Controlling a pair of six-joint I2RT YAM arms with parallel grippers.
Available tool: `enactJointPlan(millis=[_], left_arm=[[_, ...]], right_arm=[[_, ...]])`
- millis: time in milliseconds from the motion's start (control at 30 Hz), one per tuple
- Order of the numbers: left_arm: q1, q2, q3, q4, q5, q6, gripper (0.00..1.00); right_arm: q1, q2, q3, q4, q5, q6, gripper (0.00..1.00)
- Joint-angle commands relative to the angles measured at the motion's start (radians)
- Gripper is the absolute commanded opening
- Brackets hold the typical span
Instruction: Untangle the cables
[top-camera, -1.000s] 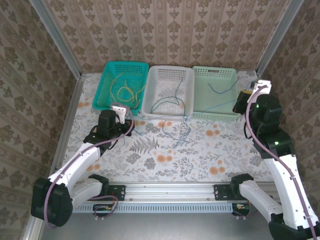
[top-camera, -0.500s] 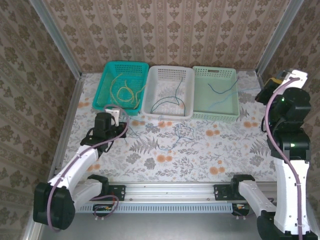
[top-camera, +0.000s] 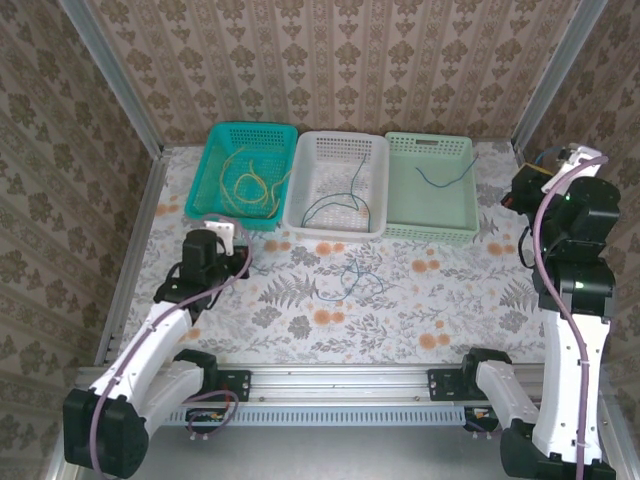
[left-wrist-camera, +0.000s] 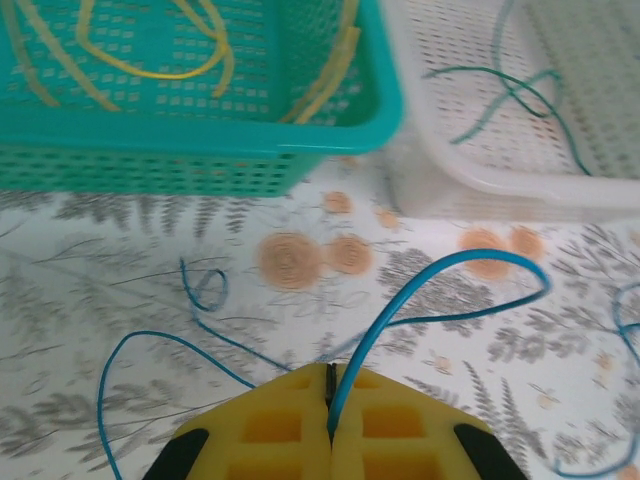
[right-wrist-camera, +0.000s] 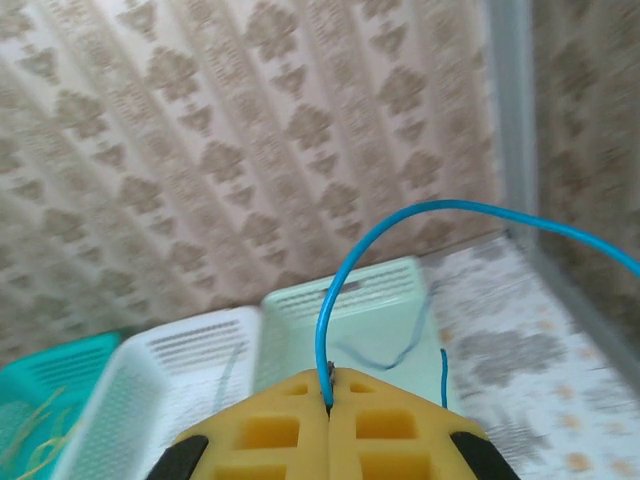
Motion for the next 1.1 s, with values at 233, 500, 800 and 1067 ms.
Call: enactJointPlan(millis=[233, 500, 800, 1067], left_arm=[[-0.158, 0.179, 0.086, -0.008, -0.037, 0.02, 0.65], [-0.257, 0.016, 0.168, -0.133, -0.216, 0.004, 1.0], [-0.437, 0.067, 0.269, 0.081, -0.036, 0.082, 0.98], [-0.441, 0.231, 0.373, 0.147, 0.021, 0.102, 0.93]], right_arm=[[0.203, -0.017, -0.047, 0.087, -0.228, 0.081, 0.0], [0.344, 0.014, -0.095, 0.177, -0.183, 0.137, 0.0], [0.465, 0.091, -0.067, 0.196, -0.159, 0.138, 0.0], [0.453, 0.192, 0.014, 0.15, -0.177, 0.01, 0.0]])
